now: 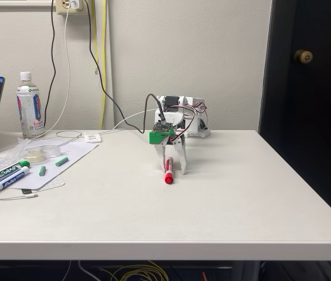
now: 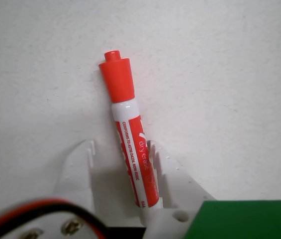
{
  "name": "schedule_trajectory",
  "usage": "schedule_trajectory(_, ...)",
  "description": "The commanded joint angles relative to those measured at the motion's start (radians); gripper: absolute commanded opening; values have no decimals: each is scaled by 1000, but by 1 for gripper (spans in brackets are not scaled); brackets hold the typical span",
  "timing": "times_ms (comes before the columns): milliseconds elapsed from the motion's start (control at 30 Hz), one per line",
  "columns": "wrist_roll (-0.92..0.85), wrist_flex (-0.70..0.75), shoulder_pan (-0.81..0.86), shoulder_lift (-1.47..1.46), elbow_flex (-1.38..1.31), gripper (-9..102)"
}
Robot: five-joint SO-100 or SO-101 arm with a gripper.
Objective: Pick up the red marker.
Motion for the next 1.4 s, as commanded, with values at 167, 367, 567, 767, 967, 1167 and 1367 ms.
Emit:
schedule_trajectory(167,12,8,-17,11,-48,17)
schedule_trajectory(367,12,8,-17,12,-49,12)
schedule_trajectory(567,14,8,-17,14,-49,8)
schedule_trajectory(767,17,8,-17,20,-49,6)
schedule_trajectory(967,17,8,-17,20,-49,6)
schedule_trajectory(1167,17,8,-17,20,-51,7)
schedule_trajectory(1367,20,8,-18,20,-51,10)
